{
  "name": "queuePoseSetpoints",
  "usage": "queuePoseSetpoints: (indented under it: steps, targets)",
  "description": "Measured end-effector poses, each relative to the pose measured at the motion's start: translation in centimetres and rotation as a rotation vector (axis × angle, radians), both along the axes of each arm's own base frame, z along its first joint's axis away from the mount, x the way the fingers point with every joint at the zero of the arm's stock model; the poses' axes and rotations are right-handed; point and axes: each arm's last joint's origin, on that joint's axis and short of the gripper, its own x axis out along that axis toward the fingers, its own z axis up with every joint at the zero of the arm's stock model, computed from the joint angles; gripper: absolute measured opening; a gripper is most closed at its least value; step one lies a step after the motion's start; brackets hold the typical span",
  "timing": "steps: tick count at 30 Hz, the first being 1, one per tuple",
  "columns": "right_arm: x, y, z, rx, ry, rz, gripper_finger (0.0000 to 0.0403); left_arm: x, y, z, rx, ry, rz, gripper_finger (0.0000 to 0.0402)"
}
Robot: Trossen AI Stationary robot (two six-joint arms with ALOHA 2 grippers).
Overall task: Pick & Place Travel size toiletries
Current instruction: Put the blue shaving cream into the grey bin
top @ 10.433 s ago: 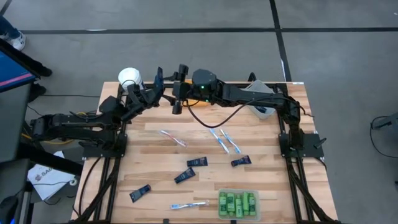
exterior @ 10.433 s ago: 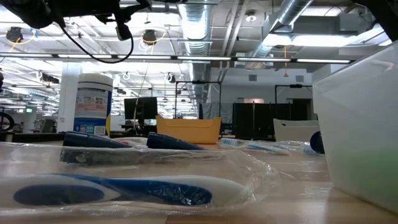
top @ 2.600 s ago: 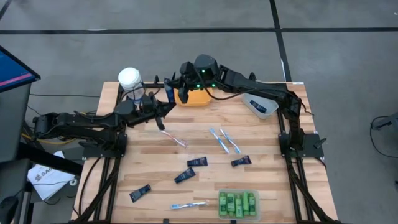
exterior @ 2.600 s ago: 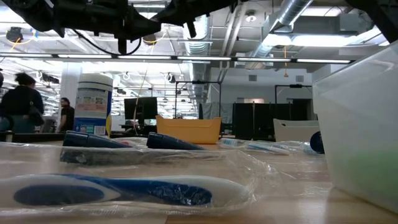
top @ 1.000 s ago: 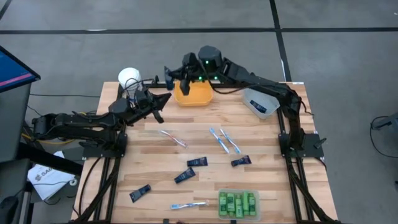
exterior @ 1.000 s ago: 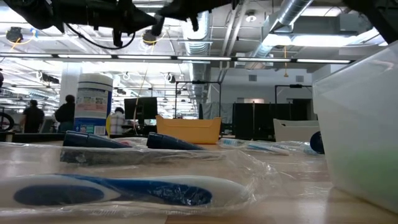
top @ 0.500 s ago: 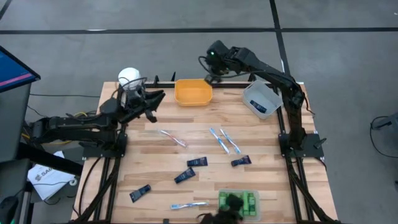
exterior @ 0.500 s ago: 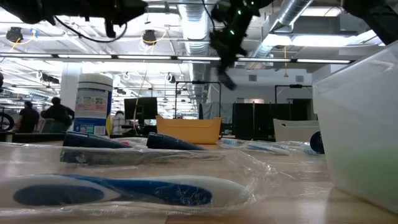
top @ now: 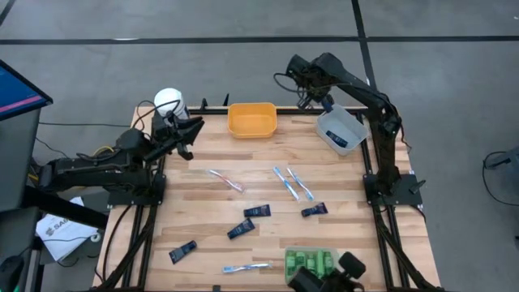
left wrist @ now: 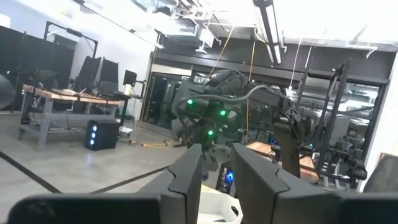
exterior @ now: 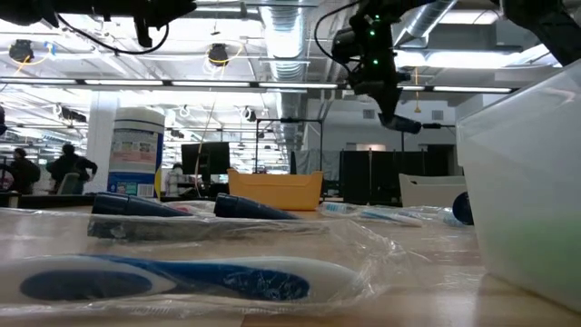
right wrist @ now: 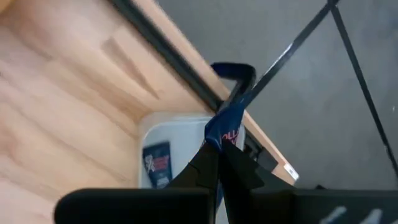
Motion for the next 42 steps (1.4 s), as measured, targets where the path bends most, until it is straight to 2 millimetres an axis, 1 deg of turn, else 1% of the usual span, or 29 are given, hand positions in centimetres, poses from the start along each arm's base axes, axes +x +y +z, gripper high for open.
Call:
queuePoseSetpoints:
  steps: [2, 4, 6, 10, 12, 15, 17, 20, 25, 29, 32, 34, 36, 38, 42]
  targets:
    - [-1.1, 0.0, 0.2, 0.004, 0.004, -0.019, 0.0000, 0.0, 0.0, -0.1, -0.002, 0.009, 0.000, 0.0082]
    - [-2.3, 0.5, 0.6, 0.005, 0.006, -0.030, 0.0000, 0.0, 0.0, -0.1, -0.002, 0.009, 0.000, 0.0082]
    - [-3.9, 1.2, 0.4, 0.011, 0.013, -0.043, 0.0000, 0.0, 0.0, -0.1, -0.002, 0.009, 0.000, 0.0082]
    - [-7.1, 2.8, 0.0, -0.058, -0.074, -0.063, 0.0000, 0.0, 0.0, -0.1, -0.002, 0.009, 0.000, 0.0082]
    - [-8.4, 3.4, -0.9, -0.083, -0.147, -0.070, 0.0000, 0.0, 0.0, -0.1, -0.003, 0.010, 0.000, 0.0082]
    - [-9.4, 4.3, -3.3, -0.095, -0.223, -0.052, 0.0000, 0.0, 0.0, -0.2, -0.004, 0.014, 0.000, 0.0082]
    - [-9.9, 4.8, -5.0, -0.105, -0.234, -0.046, 0.0000, 0.0, 0.0, -0.2, -0.005, 0.019, 0.000, 0.0082]
    - [-10.4, 5.2, -7.9, -0.076, -0.201, -0.048, 0.0000, 0.1, 0.0, -0.4, -0.011, 0.038, -0.001, 0.0082]
    - [-11.0, 5.2, -11.3, -0.043, -0.097, -0.045, 0.0000, 0.3, 0.1, -1.2, -0.063, 0.104, -0.011, 0.0082]
    - [-11.4, 4.5, -12.4, -0.028, -0.027, -0.040, 0.0000, 0.5, 0.0, -2.2, -0.122, 0.189, -0.053, 0.0086]
    - [-11.5, 4.2, -12.9, -0.005, 0.001, -0.031, 0.0003, 0.8, -0.1, -3.1, -0.179, 0.261, -0.110, 0.0098]
    - [-11.4, 4.1, -13.3, 0.005, 0.007, -0.036, 0.0014, 1.0, -0.2, -3.8, -0.222, 0.310, -0.156, 0.0111]
    - [-11.3, 4.1, -13.4, 0.024, -0.002, -0.038, 0.0035, 1.3, -0.3, -4.4, -0.263, 0.351, -0.215, 0.0126]
    - [-11.3, 4.2, -13.3, 0.032, -0.015, -0.034, 0.0065, 1.8, -0.4, -5.0, -0.296, 0.394, -0.286, 0.0144]
    - [-11.2, 4.6, -12.7, 0.025, -0.043, -0.023, 0.0146, 3.1, -1.4, -6.1, -0.314, 0.481, -0.422, 0.0180]
